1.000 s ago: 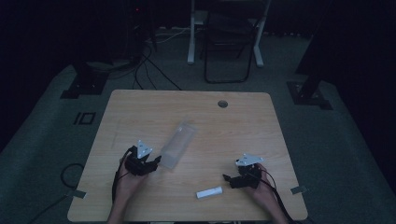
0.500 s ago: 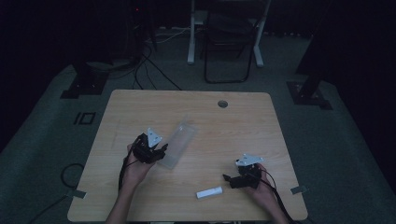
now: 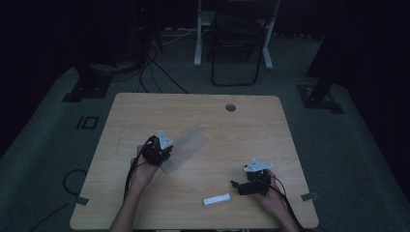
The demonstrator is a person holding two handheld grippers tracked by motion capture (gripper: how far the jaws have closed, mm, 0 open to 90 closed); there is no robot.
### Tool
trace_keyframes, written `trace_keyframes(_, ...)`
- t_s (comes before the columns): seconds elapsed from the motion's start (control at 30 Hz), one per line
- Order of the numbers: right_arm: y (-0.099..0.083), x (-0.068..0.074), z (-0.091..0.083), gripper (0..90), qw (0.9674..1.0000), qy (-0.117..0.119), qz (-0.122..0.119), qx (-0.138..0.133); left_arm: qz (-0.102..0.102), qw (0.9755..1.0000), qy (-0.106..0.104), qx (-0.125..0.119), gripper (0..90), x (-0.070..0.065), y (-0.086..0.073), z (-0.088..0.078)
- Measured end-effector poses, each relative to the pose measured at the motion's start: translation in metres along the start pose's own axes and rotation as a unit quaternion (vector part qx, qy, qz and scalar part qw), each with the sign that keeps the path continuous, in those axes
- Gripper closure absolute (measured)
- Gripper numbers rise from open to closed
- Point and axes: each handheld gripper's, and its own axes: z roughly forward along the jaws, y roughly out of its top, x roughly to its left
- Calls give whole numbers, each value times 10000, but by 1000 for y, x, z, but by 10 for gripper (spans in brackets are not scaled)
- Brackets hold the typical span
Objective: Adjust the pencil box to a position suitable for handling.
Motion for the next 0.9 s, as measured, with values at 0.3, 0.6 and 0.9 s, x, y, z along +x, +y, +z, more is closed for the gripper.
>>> trace_keyframes(0.3,0,0,0,123,10000,1,-1,1,117,9999,52,29,819,13,-12,-9)
trace_keyframes(0.6,0,0,0,123,10000,0,-3,1,68,9999,99,54,739,23,-20,-16)
trace_keyframes(0.9,0,0,0,123,10000,0,-1,-1,-166,9998,29,-70,559,21,-23,-25)
